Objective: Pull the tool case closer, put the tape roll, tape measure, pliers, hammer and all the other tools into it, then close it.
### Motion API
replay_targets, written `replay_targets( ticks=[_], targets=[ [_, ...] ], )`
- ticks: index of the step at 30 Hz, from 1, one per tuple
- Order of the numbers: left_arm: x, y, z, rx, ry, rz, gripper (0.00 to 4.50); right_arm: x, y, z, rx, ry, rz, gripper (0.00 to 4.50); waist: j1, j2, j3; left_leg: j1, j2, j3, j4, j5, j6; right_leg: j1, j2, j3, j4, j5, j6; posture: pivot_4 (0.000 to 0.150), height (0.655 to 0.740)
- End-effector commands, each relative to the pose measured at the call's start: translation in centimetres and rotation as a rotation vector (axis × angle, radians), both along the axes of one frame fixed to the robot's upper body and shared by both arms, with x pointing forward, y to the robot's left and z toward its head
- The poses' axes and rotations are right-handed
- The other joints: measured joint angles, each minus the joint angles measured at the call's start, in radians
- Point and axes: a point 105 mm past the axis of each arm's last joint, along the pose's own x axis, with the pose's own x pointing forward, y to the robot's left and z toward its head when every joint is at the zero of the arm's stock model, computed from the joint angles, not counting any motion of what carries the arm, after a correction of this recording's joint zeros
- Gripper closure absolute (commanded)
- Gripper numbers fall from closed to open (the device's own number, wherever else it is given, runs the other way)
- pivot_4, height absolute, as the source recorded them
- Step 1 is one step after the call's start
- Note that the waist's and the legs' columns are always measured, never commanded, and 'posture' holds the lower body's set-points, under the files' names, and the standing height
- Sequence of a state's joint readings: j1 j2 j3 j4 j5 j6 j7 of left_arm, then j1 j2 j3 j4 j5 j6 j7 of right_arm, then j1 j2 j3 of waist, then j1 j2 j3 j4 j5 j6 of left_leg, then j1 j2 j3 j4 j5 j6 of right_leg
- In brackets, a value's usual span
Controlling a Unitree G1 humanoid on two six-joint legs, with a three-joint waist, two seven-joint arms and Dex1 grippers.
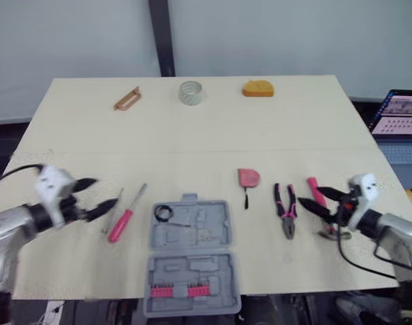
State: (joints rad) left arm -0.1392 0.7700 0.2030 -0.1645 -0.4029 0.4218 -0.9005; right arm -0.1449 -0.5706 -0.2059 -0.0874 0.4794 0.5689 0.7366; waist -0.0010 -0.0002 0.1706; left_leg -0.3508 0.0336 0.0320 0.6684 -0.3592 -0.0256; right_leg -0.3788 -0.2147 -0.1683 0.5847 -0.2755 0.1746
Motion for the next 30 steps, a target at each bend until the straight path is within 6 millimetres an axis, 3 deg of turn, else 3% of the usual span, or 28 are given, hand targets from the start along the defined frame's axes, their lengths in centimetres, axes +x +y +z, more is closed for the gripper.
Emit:
replay_targets(
  ticks=[1,6,11,15,28,30],
  targets=[
    [0.0,-3.9,0.9,0.011,-0.032,-0.168,0.05,0.6,1.7,0.7,-0.044,-0.021,-0.060,0.00,0.001,0.000,0.000,0.000,0.000,0.000,0.000,0.000,0.000,0.000,0.000,0.000,0.000,0.000,0.000,0.150,0.7400],
    [0.0,-8.3,0.5,0.043,-0.063,-0.355,0.05,0.9,5.7,-0.1,-0.055,0.016,-0.053,0.00,-0.001,0.000,0.000,0.000,0.000,0.000,0.000,0.000,0.000,-0.001,0.000,0.000,0.000,0.000,0.000,0.150,0.7400],
    [0.0,-10.4,0.2,0.045,-0.092,-0.421,0.05,1.2,7.9,-1.9,-0.102,0.063,-0.055,0.00,-0.003,0.000,0.000,-0.001,0.000,0.000,-0.001,0.000,0.000,-0.002,0.000,0.000,0.001,0.000,0.000,0.150,0.7400],
    [-0.1,-11.0,-0.1,0.044,-0.091,-0.433,0.05,1.6,8.8,-2.7,-0.114,0.073,-0.065,0.00,-0.003,0.000,0.000,-0.001,0.000,0.000,0.000,0.000,0.000,-0.002,0.000,0.000,0.000,0.000,0.000,0.150,0.7400],
    [-0.1,-11.1,-0.2,0.064,-0.097,-0.424,0.05,3.1,9.3,-4.1,-0.163,0.069,-0.103,0.00,-0.005,0.000,0.000,-0.001,0.000,0.000,0.000,0.000,0.000,-0.002,0.000,0.001,0.001,0.000,0.000,0.150,0.7400],
    [-0.2,-11.3,-0.1,0.065,-0.100,-0.426,0.00,3.3,9.1,-4.4,-0.163,0.075,-0.114,0.54,-0.005,0.000,0.000,-0.001,0.000,0.000,0.000,0.000,0.000,-0.002,0.000,0.001,0.001,0.000,0.000,0.150,0.7400]
  ],
)
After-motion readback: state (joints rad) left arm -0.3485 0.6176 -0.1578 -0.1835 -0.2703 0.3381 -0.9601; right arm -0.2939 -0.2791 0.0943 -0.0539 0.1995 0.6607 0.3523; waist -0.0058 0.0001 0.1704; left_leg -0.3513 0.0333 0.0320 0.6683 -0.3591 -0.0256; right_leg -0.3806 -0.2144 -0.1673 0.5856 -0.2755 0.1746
